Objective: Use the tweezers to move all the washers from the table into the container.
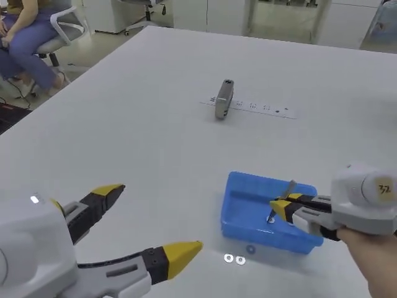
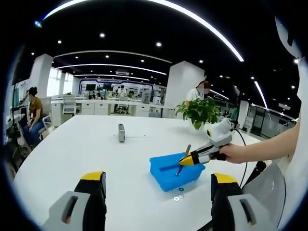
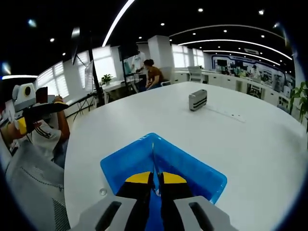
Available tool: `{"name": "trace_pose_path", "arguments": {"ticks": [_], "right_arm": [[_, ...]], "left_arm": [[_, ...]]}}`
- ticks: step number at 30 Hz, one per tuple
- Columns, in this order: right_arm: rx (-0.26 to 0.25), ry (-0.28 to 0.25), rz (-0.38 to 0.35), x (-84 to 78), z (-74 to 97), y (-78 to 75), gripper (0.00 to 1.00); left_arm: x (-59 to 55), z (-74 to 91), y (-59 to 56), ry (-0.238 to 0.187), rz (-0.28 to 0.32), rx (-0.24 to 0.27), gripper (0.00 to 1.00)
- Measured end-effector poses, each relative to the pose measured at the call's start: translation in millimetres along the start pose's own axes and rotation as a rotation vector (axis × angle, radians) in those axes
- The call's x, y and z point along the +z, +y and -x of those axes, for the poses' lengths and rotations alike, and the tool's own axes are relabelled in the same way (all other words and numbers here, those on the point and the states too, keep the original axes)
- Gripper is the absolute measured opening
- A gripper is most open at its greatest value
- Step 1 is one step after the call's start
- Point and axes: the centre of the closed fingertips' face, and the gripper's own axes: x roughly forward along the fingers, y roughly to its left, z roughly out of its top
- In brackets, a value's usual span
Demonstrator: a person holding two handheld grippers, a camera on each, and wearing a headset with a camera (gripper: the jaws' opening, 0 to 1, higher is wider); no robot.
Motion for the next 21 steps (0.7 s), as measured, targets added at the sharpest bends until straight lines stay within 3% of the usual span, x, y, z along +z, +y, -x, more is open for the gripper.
{"name": "trace_pose_path", "arguments": {"ticks": [9,16,21], "right_arm": [[-0.010,-0.084,0.010,19.9,9.4,2.6,0.03],[-0.015,-0.168,0.027,44.6,24.4,14.3,0.03],[0.023,-0.240,0.031,61.8,38.1,33.6,0.03]], "left_arm": [[1.7,-1.7,-4.2,0.000,-0.003,-0.012,0.92],[1.4,-1.5,-5.8,0.000,-0.002,-0.014,0.92],[3.2,-0.6,-5.6,-0.005,-0.007,-0.011,0.92]]}}
